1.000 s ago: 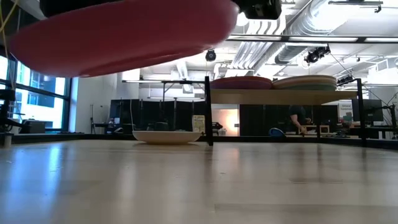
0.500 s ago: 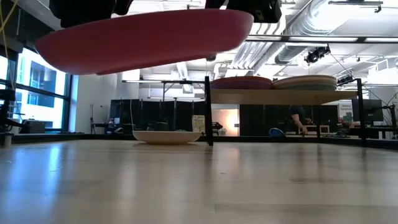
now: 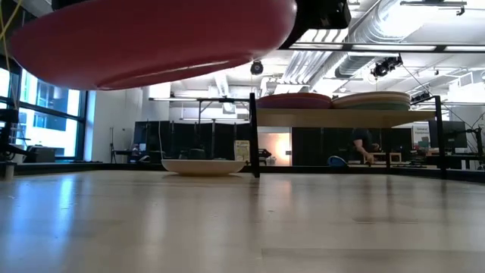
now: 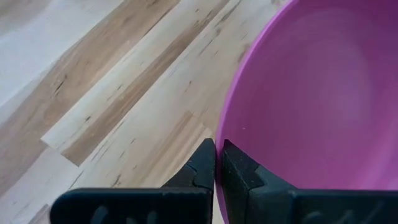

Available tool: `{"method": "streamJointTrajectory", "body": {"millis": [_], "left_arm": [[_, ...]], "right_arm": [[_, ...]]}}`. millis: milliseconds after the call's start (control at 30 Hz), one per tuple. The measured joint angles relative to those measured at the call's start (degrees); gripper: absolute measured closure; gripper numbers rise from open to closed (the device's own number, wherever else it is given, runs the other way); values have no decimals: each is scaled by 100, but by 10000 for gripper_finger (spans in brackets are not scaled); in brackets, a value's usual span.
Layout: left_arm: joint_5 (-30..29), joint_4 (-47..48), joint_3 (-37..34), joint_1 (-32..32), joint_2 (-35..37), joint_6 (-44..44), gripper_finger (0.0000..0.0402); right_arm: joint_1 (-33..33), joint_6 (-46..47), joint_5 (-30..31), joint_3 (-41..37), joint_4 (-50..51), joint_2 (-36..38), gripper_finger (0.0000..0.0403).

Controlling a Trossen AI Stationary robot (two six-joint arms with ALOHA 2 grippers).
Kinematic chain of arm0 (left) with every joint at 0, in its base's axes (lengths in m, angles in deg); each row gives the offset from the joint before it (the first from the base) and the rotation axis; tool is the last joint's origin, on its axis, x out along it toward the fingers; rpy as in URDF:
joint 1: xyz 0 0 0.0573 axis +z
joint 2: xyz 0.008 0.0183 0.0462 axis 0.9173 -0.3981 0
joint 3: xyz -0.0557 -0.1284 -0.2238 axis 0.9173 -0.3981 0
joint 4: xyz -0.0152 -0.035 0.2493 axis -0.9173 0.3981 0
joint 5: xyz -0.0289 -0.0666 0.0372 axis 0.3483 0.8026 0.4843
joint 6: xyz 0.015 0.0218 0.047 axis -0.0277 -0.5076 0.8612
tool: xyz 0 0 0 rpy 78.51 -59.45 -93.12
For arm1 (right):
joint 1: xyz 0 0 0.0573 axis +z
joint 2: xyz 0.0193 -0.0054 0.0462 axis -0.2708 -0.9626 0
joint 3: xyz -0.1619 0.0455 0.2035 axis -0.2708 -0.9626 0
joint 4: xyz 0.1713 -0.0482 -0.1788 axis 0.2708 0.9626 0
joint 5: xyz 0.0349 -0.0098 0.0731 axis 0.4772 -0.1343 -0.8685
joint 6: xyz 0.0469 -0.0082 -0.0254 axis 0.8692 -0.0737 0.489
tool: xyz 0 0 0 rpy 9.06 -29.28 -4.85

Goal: Place and stack plates onto a shelf
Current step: Stack the pink plate on top of the orange plate on the shelf

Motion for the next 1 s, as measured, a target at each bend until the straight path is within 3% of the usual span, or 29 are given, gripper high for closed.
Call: {"method": "streamJointTrajectory", "body": {"millis": [433,533,700,1000], "left_arm": [[-314,-584,0,68,0,293,401],[-314,-563,0,124,0,340,401],[-287,-579,0,148,0,437,401],[-201,-628,0,220,0,515,389]], "right_arm": [[0,24,9,0,-55,-17,279],[0,125,4,0,-6,-17,305],[-7,188,12,0,110,-17,385],[-42,299,26,-2,130,-17,398]]}}
